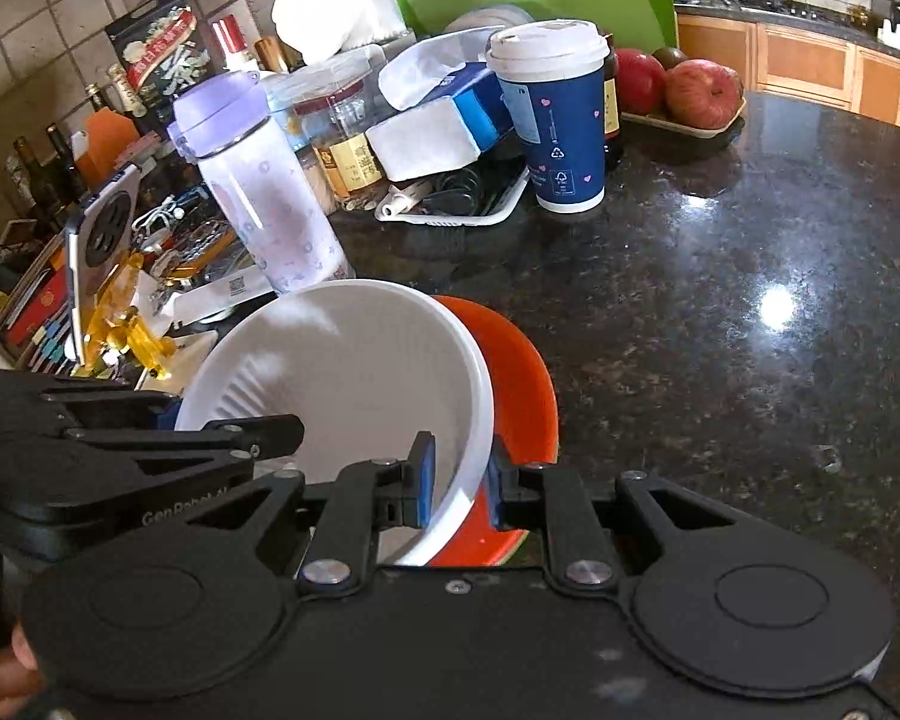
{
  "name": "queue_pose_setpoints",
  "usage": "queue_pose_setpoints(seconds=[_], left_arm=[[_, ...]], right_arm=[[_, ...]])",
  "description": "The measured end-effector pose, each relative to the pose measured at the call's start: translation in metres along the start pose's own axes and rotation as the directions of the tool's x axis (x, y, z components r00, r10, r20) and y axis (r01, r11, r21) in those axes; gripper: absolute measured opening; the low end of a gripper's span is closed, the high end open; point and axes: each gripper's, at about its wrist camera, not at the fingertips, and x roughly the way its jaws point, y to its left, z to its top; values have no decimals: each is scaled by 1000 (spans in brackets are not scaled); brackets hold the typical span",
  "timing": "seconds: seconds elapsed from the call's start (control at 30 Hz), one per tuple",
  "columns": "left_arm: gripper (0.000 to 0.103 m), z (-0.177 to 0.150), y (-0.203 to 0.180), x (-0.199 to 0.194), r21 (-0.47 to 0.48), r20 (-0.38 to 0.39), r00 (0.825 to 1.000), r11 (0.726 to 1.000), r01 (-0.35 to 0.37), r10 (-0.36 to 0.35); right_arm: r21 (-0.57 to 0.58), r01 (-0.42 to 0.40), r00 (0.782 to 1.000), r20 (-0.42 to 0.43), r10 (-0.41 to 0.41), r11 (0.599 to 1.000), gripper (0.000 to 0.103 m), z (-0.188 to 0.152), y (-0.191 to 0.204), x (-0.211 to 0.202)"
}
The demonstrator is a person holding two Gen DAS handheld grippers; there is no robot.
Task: Organize plates and bowls
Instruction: 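Carry the bowl stack with both grippers over the red plate stack, then lower the bowl stack onto the red plate stack and open both grippers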
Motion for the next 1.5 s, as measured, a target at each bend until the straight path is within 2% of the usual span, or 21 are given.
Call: queue_pose_setpoints(seconds=[0.17, 0.3, 0.4, 0.43, 0.5, 0.63, 0.73, 1.0, 1.1, 1.5], left_arm=[[32, 2, 10, 8, 6, -7, 999, 999, 33, -33], [38, 2, 11, 11, 28, 8, 1000, 999, 27, -27], [39, 1, 11, 10, 44, 38, 999, 999, 7, -8], [44, 1, 12, 10, 44, 44, 999, 999, 4, -6], [51, 1, 15, 8, 34, 51, 999, 999, 7, -9], [51, 2, 20, 2, 10, 73, 997, 1000, 14, -14], [51, 2, 20, -7, -13, 101, 995, 1000, -6, 8], [51, -7, 6, -30, -95, 168, 979, 990, -102, 117], [51, -13, -4, -36, -118, 166, 974, 984, -135, 153], [51, -40, -38, -41, -153, 121, 976, 975, -161, 180]], right_arm=[[29, 30, 1000, 1, -30, 999, 19, 1, 5, 5], [35, 44, 999, 10, -45, 998, 19, 3, 8, 7], [14, 65, 997, 38, -66, 998, 24, 3, 11, 6], [9, 77, 996, 51, -77, 997, 30, 3, 12, 5], [7, 89, 994, 64, -89, 996, 33, 3, 11, 4], [33, 78, 993, 83, -81, 996, 34, 4, 6, -1], [39, 73, 991, 108, -77, 997, 34, 3, 3, -10], [-7, 44, 984, 176, -42, 999, 34, -4, -2, -41], [-40, 27, 985, 173, -20, 999, 34, -11, -4, -48], [-53, 0, 989, 148, 8, 999, 34, -39, -20, -67]])
